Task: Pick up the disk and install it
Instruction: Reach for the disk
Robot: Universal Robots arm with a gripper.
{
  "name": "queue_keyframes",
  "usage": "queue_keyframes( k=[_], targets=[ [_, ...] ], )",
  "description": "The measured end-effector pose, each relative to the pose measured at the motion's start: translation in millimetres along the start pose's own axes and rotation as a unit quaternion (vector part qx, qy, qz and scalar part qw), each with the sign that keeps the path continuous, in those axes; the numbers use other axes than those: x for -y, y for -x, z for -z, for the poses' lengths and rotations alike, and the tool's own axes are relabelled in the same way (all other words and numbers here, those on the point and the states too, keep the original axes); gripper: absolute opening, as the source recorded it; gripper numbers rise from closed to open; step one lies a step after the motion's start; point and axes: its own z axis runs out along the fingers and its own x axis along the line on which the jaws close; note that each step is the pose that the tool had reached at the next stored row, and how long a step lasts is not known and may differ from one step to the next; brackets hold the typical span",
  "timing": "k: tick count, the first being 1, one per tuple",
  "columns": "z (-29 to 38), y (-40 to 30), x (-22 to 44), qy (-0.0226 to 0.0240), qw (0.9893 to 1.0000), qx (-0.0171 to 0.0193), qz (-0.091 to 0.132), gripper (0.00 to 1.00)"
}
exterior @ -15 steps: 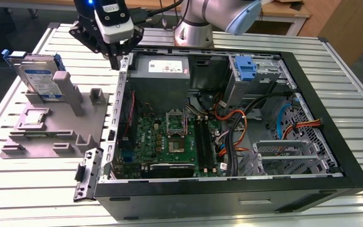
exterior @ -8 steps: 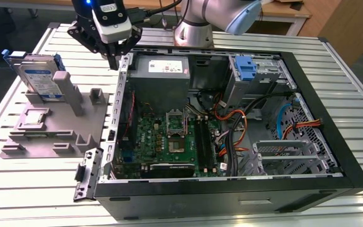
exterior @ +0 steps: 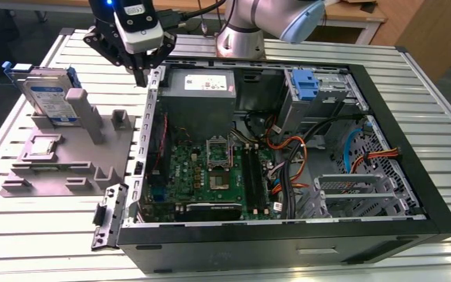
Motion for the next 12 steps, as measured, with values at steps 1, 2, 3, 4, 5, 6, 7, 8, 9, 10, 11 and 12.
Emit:
queue_keyframes(
  k=[1, 2, 3, 4, 5, 6, 7, 8, 9, 10, 11, 12],
  targets=[
    [0.0, 0.0, 0.0, 0.0000, 1.0000, 0.0000, 0.000, 0.10],
    [0.0, -0.1, 0.0, 0.0000, 1.0000, 0.0000, 0.000, 0.10],
    [0.0, -0.8, 0.1, 0.0000, 1.0000, 0.0000, 0.000, 0.10],
    [0.0, -1.1, 0.1, 0.0000, 1.0000, 0.0000, 0.000, 0.10],
    [0.0, -1.1, 0.1, 0.0000, 1.0000, 0.0000, 0.000, 0.10],
    [0.0, -1.3, 0.1, 0.0000, 1.0000, 0.0000, 0.000, 0.10],
    [0.0, -1.5, 0.1, 0.0000, 1.0000, 0.0000, 0.000, 0.10],
    [0.0, -1.7, 0.1, 0.0000, 1.0000, 0.0000, 0.000, 0.10],
    [0.0, -1.8, 0.1, 0.0000, 1.0000, 0.0000, 0.000, 0.10],
    [0.0, -1.9, 0.1, 0.0000, 1.0000, 0.0000, 0.000, 0.10],
    [0.0, -2.0, 0.2, 0.0000, 1.0000, 0.0000, 0.000, 0.10],
    [0.0, -2.3, 0.2, 0.0000, 1.0000, 0.0000, 0.000, 0.10]
  ],
)
